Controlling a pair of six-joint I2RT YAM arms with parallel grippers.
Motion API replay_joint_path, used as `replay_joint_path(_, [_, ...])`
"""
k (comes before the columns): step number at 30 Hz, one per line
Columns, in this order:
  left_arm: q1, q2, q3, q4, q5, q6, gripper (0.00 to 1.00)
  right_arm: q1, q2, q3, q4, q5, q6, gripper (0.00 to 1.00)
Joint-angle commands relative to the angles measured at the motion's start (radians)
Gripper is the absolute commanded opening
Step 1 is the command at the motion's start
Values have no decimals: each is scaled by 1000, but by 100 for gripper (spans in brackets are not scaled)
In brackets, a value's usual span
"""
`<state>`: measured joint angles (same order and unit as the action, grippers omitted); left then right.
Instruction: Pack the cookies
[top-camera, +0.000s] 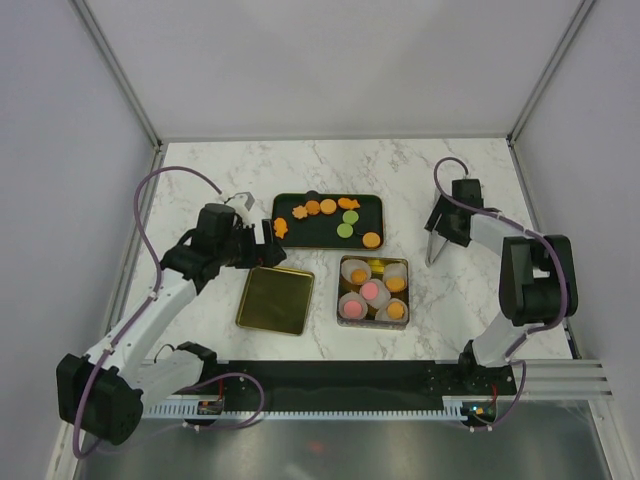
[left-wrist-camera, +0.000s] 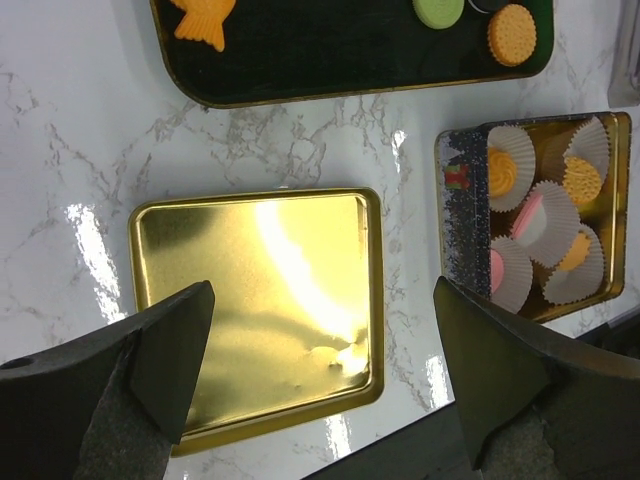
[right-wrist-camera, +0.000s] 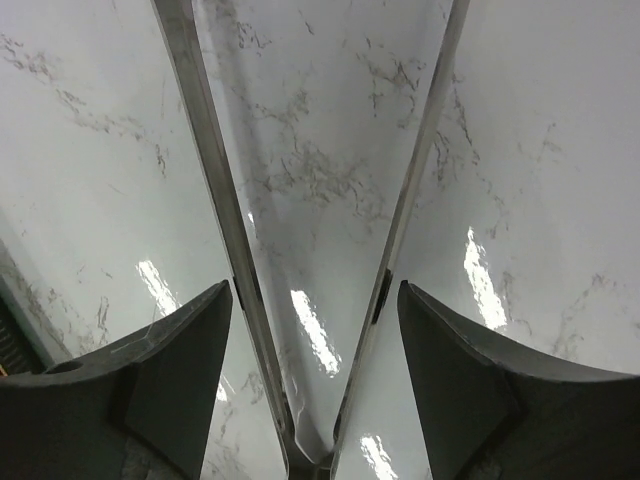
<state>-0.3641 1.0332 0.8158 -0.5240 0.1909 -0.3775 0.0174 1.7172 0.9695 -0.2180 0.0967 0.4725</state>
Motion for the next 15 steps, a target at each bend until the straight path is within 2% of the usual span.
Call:
replay_joint_path(1, [7,7,9,6,-76,-26,100,-2,-111,-34,12,11,14,76])
replay_joint_path(8, [8,53,22,-50,-191,-99,97,1,-292,-77,3,-38,18,75])
replay_joint_path(10, [22,82,28,-76,-299,-129,95,29,-350,-80,-1,-78,6,75])
replay_joint_path(15, [95,151,25,-102,-353,-150,87,166,-433,-91,-14,-127,-2,72])
